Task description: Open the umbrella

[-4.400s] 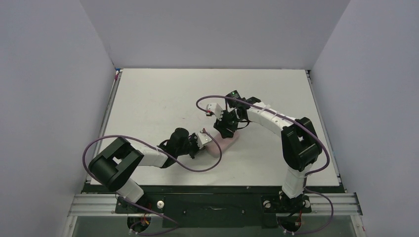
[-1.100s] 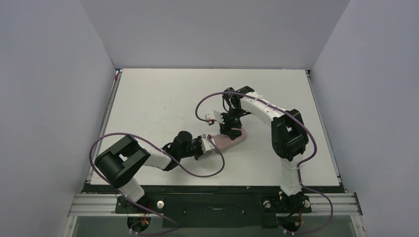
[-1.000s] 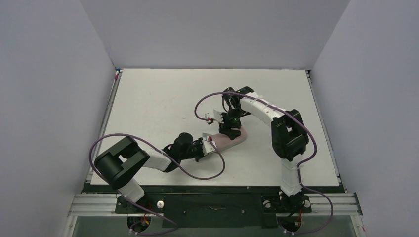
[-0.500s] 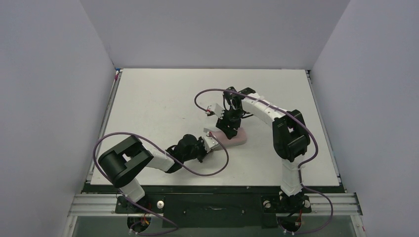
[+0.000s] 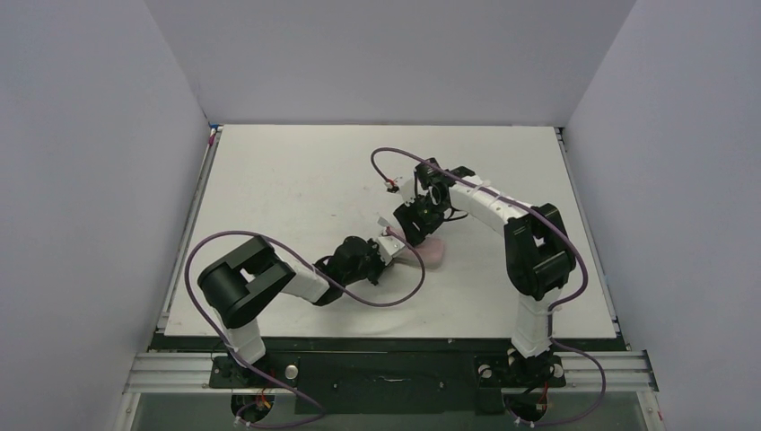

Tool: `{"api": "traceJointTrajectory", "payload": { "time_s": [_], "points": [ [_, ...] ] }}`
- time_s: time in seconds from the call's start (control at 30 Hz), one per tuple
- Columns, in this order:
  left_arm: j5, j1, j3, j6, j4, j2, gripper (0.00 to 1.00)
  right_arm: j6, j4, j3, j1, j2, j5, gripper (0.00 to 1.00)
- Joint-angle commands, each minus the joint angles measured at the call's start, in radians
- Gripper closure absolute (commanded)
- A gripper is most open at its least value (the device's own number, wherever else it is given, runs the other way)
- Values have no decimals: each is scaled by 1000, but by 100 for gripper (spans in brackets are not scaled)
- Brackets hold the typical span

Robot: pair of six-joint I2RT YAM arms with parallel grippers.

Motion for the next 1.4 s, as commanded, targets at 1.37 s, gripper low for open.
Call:
{"api": "traceJointTrajectory", "payload": {
  "time_s": [1.37],
  "points": [
    [111,93,122,90,-137,30,100,197,44,-285,-119,-94,-255,39]
  ]
}}
